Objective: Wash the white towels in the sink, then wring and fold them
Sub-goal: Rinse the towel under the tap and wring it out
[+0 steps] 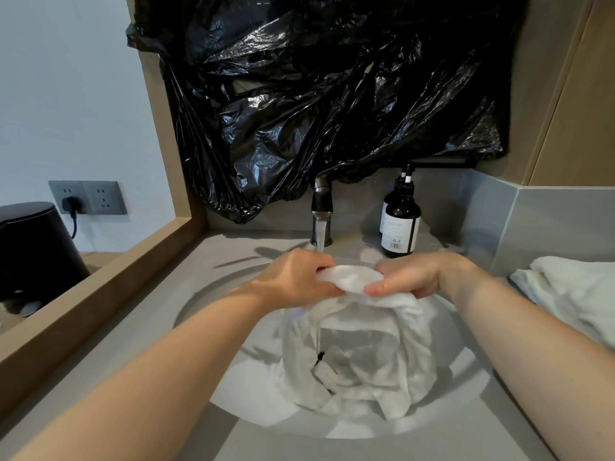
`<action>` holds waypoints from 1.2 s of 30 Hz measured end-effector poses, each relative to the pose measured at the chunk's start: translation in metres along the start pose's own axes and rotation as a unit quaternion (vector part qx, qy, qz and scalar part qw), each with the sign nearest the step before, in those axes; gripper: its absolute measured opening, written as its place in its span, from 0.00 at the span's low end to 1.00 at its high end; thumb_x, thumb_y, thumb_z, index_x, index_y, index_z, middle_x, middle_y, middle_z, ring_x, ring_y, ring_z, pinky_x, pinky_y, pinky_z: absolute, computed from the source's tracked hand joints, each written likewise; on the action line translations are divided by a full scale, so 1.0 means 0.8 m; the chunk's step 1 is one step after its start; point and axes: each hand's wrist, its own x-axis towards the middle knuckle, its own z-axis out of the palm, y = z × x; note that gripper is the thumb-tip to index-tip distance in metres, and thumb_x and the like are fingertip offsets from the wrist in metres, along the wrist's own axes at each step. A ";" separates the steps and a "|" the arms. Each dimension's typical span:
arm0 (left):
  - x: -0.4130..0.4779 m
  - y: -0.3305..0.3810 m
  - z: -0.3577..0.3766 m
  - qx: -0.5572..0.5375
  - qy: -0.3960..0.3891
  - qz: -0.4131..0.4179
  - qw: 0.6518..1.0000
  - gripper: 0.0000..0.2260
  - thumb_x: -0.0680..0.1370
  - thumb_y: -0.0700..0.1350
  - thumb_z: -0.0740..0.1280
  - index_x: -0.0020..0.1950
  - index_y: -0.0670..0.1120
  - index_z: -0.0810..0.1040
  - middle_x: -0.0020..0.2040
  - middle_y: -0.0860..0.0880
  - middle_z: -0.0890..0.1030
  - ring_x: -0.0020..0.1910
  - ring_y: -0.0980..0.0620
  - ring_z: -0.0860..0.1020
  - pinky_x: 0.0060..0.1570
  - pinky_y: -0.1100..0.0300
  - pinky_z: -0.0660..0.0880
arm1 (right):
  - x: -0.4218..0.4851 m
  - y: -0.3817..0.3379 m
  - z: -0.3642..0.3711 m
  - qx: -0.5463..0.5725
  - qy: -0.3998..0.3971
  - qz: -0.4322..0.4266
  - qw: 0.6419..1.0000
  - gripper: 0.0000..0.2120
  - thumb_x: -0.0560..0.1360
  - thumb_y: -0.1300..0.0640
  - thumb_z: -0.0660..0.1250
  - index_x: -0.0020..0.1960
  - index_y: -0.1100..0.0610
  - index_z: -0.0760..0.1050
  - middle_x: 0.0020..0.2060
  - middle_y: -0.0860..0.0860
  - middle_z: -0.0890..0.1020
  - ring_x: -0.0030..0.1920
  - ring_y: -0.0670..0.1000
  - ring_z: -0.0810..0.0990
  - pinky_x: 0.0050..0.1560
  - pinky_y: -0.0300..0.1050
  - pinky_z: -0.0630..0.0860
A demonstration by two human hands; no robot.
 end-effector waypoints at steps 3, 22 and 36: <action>-0.002 0.002 -0.001 0.011 0.007 0.001 1.000 0.08 0.74 0.54 0.72 0.49 0.53 0.79 0.43 0.54 0.80 0.43 0.53 0.78 0.42 0.56 0.75 | 0.003 -0.003 0.002 0.001 0.033 0.005 0.999 0.22 0.63 0.46 0.75 0.49 0.59 0.77 0.39 0.46 0.85 0.42 0.44 0.83 0.43 0.35 0.77; -0.011 -0.030 -0.011 -0.340 -0.054 0.044 0.938 0.40 0.71 0.58 0.74 0.76 0.48 0.60 0.69 0.52 0.73 0.66 0.57 0.74 0.67 0.56 0.70 | 0.000 -0.086 0.036 0.083 0.386 -0.145 0.907 0.04 0.70 0.64 0.73 0.45 0.61 0.82 0.38 0.55 0.84 0.40 0.51 0.84 0.38 0.40 0.78; -0.016 0.043 -0.002 -0.265 0.265 -0.006 0.927 0.14 0.70 0.40 0.75 0.45 0.55 0.74 0.37 0.57 0.77 0.36 0.61 0.76 0.30 0.73 0.69 | -0.024 -0.181 0.059 0.355 0.338 -0.266 0.830 0.06 0.74 0.64 0.66 0.50 0.65 0.78 0.45 0.58 0.81 0.52 0.55 0.80 0.50 0.47 0.79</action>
